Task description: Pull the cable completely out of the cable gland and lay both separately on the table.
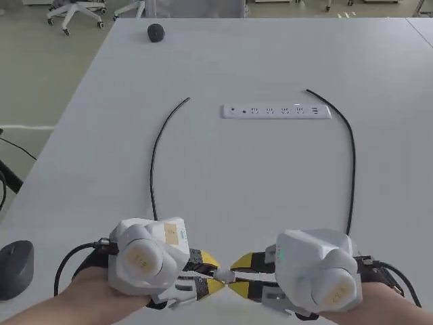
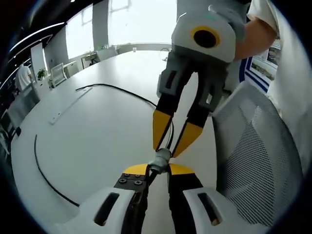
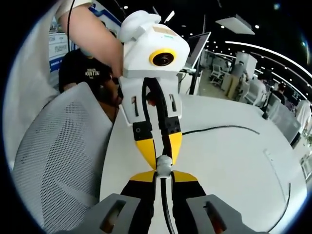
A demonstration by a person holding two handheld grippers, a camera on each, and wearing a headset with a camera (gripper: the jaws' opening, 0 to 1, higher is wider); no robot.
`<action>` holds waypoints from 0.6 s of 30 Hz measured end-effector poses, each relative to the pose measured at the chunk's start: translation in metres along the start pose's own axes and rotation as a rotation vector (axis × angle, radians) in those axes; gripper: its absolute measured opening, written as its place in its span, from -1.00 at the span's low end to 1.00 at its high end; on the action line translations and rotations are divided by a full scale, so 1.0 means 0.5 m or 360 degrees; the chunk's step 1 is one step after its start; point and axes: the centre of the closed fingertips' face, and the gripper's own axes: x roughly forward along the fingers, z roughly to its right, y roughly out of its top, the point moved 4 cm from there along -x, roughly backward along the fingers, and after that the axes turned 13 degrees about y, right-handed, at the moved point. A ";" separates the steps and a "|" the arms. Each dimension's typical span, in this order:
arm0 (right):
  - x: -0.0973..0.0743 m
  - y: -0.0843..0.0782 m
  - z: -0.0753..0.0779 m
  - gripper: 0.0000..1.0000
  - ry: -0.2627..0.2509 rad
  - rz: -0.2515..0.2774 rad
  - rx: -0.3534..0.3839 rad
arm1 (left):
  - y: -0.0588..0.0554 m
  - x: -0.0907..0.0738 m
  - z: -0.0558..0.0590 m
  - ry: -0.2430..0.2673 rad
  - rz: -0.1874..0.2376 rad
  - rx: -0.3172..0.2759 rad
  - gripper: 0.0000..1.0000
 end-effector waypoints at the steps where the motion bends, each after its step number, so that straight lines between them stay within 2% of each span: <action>1: -0.003 0.004 -0.001 -0.86 -0.0005 0.0004 -0.0015 | 0.003 -0.004 0.000 0.0012 0.0004 0.0001 -0.71; 10: -0.032 0.038 0.005 -0.88 -0.0222 -0.0139 -0.0459 | 0.037 -0.027 -0.022 0.0079 0.0064 -0.0226 -0.71; 15: -0.044 0.059 0.001 -0.88 -0.0424 -0.0335 -0.0922 | 0.059 -0.039 -0.035 0.0096 0.0098 -0.0369 -0.71; 18: -0.052 0.068 -0.004 -0.88 -0.0517 -0.0369 -0.1075 | 0.068 -0.046 -0.040 0.0082 0.0120 -0.0423 -0.71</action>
